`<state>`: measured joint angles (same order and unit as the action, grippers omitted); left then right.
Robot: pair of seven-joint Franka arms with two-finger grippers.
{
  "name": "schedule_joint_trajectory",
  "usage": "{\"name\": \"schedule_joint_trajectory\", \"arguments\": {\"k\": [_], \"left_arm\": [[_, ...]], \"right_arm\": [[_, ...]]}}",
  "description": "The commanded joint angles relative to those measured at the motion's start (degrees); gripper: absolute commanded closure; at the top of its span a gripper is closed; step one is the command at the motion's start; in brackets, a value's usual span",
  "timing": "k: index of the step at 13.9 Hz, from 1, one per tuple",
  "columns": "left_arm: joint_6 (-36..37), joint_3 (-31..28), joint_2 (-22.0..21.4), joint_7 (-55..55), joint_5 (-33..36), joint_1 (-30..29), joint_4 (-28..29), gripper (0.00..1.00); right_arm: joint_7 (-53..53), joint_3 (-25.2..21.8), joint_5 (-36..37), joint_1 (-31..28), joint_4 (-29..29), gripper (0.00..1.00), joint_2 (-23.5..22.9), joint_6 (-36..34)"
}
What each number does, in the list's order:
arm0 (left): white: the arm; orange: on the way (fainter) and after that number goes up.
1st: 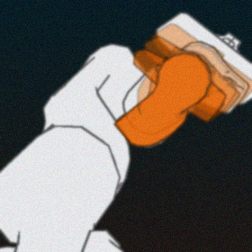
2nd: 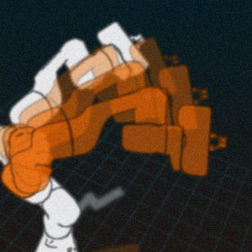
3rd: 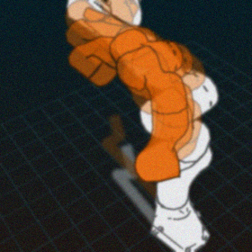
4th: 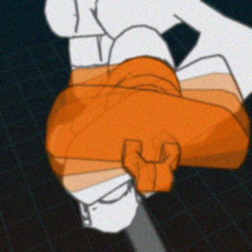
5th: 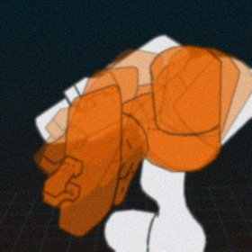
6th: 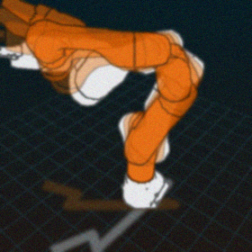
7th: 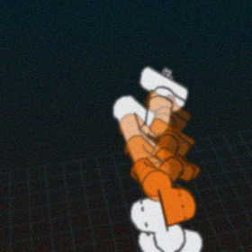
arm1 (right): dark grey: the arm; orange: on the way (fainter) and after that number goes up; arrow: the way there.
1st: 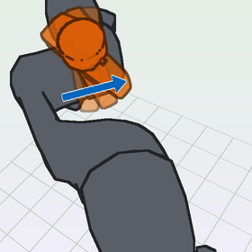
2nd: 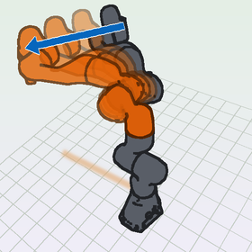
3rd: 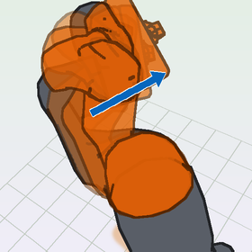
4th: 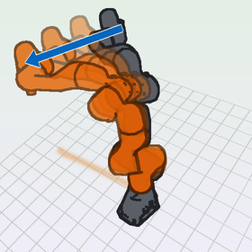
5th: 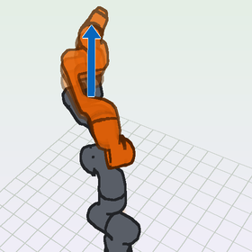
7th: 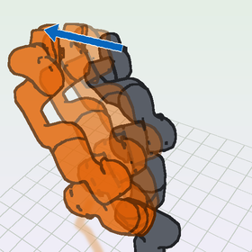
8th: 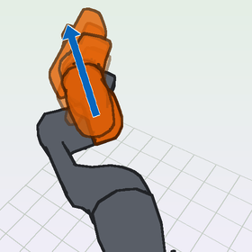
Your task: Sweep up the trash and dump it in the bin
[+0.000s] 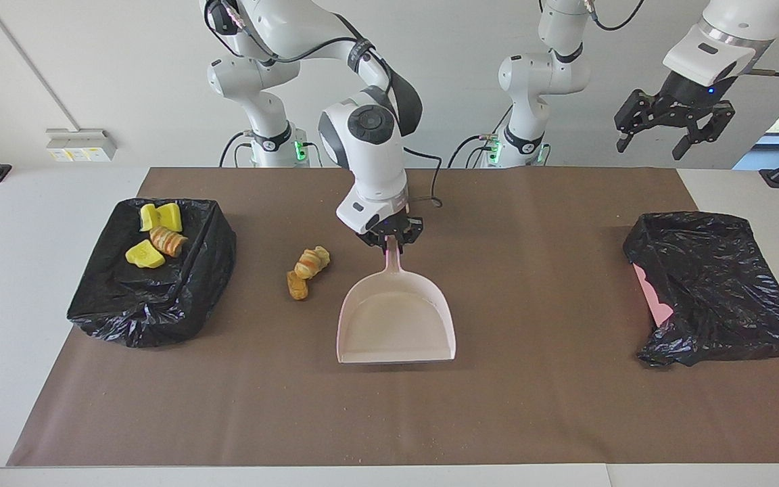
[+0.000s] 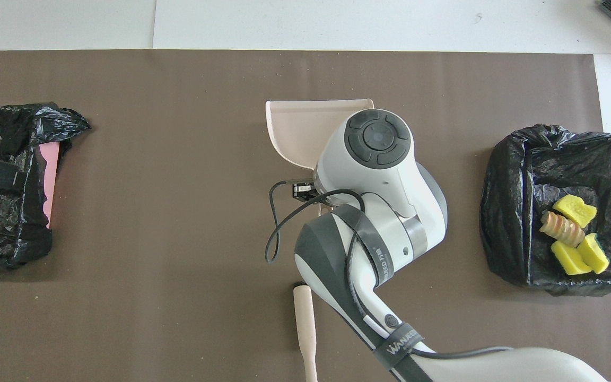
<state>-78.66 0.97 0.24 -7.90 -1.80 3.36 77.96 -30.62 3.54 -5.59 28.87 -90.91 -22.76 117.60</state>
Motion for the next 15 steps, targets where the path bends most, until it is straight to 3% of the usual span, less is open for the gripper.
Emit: {"name": "schedule_joint_trajectory", "arguments": {"k": [1, 6, 7, 10, 11, 12, 15], "left_arm": [[4.12, -0.88, 0.03, 0.25, 1.88, 0.68, -1.58, 0.0], [5.01, -0.79, -1.81, 0.43, 1.71, 0.59, -1.05, 0.0], [5.01, -0.62, -1.91, 0.34, 1.71, 0.6, -0.7, 0.0], [4.48, -0.53, -2.61, 0.51, 1.62, 0.68, 0.26, 0.0], [4.66, -0.44, -2.78, 0.43, 1.62, 0.94, 0.44, 0.0], [4.57, -0.44, -2.79, 0.43, 1.62, 1.03, 0.44, 0.0], [4.31, -0.27, -2.79, 0.43, 1.53, 1.3, 0.53, 0.0]], "right_arm": [[-3.04, 0.24, -1.61, 1.97, 2.4, 1.0, -4.04, 4.56], [-2.96, 0.24, -1.61, 3.2, -2.33, 1.0, -4.14, 6.67], [-2.78, 0.24, -1.61, 3.21, -2.96, 0.93, -4.05, 6.94], [-2.34, 0.24, -1.7, 3.2, -4.45, 0.85, -4.05, 7.56], [-2.08, 0.24, -1.61, 3.21, -4.37, 0.58, -3.96, 6.69], [-1.38, 0.24, -0.92, 3.29, -4.37, 0.01, -3.79, 6.25], [3.28, 0.24, -1.87, 1.28, -4.37, 0.0, 0.33, 0.56]]}}
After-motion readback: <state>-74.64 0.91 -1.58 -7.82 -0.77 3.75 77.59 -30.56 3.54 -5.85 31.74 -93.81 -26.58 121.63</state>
